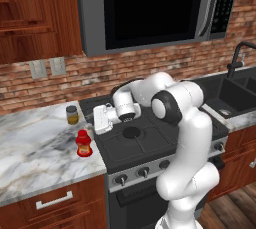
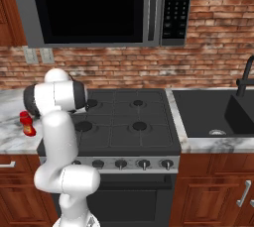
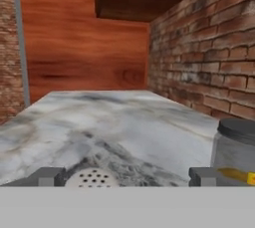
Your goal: Collect the turmeric, ketchup, and shaker from the cabinet and place them next to the stove.
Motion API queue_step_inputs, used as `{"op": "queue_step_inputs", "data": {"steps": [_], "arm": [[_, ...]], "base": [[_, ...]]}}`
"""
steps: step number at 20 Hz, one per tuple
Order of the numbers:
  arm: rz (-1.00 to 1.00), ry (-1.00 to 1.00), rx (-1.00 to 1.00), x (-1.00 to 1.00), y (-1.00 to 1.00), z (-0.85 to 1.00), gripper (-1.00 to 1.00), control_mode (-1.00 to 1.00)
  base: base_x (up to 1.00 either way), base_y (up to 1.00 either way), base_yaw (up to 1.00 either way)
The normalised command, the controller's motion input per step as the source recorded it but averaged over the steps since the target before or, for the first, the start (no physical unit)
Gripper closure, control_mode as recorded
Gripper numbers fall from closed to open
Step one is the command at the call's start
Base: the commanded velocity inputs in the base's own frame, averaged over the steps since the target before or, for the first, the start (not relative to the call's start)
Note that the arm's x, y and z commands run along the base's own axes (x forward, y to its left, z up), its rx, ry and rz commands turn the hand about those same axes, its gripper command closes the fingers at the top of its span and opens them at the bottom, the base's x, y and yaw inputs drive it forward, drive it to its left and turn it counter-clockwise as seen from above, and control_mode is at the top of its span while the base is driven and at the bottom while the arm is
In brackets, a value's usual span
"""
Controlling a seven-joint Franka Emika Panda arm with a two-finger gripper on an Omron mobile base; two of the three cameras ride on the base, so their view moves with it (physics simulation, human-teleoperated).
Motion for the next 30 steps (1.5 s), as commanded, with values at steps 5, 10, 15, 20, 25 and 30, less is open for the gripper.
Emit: {"op": "queue_step_inputs", "data": {"steps": [5,10,15,20,25,30], "arm": [[-0.06,-0.01,0.00,-0.09,-0.18,0.35,-1.00,-1.00],[-0.08,0.00,0.00,-0.11,-0.08,0.34,-1.00,-1.00],[-0.09,0.00,0.00,-0.21,-0.02,0.28,-1.00,-1.00],[-0.10,0.00,0.00,-0.32,0.00,0.27,-1.00,-1.00],[-0.11,0.00,0.00,-0.57,0.00,0.26,-1.00,-1.00],[-0.10,0.00,0.00,-0.59,0.00,0.29,-1.00,-1.00]], "base": [[0.00,0.00,0.00],[0.00,0.00,0.00],[0.00,0.00,0.00],[0.00,0.00,0.00],[0.00,0.00,0.00],[0.00,0.00,0.00]]}}
